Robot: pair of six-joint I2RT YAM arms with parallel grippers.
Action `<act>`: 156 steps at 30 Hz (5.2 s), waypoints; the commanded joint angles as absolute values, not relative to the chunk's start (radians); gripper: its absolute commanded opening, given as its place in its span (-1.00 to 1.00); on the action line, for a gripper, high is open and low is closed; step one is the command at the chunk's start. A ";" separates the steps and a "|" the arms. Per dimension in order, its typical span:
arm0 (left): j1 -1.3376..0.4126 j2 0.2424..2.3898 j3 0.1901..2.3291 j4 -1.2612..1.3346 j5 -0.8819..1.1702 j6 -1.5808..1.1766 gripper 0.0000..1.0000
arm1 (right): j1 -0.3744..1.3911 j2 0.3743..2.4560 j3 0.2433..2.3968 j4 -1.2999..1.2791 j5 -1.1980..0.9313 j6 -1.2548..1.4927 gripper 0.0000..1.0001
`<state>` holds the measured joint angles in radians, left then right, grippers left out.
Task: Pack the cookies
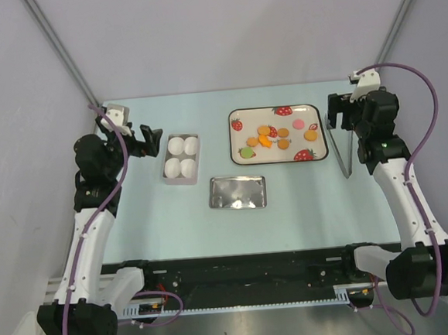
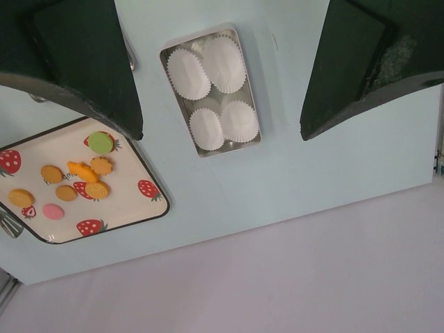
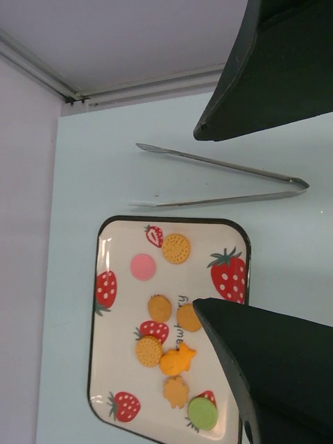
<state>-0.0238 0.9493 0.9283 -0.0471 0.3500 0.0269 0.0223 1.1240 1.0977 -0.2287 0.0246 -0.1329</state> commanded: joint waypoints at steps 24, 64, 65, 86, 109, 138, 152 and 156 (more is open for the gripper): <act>-0.026 0.996 0.845 -0.005 0.353 0.072 0.99 | -0.175 1.632 1.111 -0.371 -0.044 -0.261 0.99; -0.026 1.017 0.834 0.038 0.368 0.061 0.99 | -0.255 1.971 1.304 -0.380 -0.242 -0.327 0.80; -0.026 1.017 0.833 0.040 0.367 0.064 1.00 | -0.253 1.971 1.302 -0.382 -0.238 -0.325 0.79; -0.026 1.014 0.818 0.041 0.348 0.068 1.00 | -0.201 2.000 1.299 -0.380 -0.133 -0.308 0.55; -0.026 1.008 0.821 0.038 0.354 0.064 0.99 | -0.242 1.908 1.327 -0.436 -0.181 -0.311 0.10; -0.026 0.997 0.810 0.041 0.364 0.067 0.99 | -0.209 1.763 1.557 -0.699 -0.120 -0.336 0.19; -0.026 1.000 0.808 0.043 0.370 0.060 1.00 | -0.114 1.632 1.597 -0.752 -0.092 -0.324 0.20; -0.026 1.003 0.813 0.041 0.376 0.055 0.99 | -0.031 1.618 1.580 -0.753 -0.075 -0.310 0.20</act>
